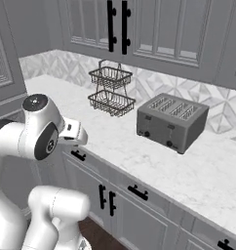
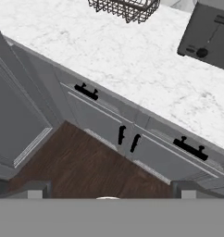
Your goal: Take a straw from the drawer in front and place it inside the glass cup on the dining counter.
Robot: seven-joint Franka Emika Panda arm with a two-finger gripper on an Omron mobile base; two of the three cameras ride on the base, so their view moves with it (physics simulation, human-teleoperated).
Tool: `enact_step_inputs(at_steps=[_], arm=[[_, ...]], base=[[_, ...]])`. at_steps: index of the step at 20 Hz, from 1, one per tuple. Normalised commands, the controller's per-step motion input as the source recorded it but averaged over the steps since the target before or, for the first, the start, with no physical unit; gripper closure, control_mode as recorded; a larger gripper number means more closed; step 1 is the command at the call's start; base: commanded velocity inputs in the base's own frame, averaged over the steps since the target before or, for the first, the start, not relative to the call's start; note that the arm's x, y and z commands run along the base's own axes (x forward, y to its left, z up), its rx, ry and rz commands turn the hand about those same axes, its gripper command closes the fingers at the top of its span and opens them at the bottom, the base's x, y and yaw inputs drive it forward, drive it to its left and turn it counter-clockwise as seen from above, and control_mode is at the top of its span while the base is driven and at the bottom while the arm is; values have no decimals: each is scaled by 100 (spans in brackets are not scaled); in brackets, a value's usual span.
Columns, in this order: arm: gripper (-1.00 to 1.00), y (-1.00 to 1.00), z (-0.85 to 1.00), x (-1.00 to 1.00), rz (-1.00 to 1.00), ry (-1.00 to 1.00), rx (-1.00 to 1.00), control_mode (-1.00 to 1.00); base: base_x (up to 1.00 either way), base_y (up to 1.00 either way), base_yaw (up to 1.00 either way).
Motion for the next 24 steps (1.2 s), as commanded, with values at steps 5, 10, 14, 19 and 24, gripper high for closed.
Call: enact_step_inputs(at_steps=[5,10,14,19,24], arm=[[-100,0,0,0,0,0,0,100],[-100,0,0,0,0,0,0,100],[-100,0,0,0,0,0,0,100],[-100,0,0,0,0,0,0,100],[-100,-6,-5,2,7,-3,0,-100]], base=[[0,-71,39],[3,-57,40],[12,-58,37],[9,-63,36],[8,-35,27]])
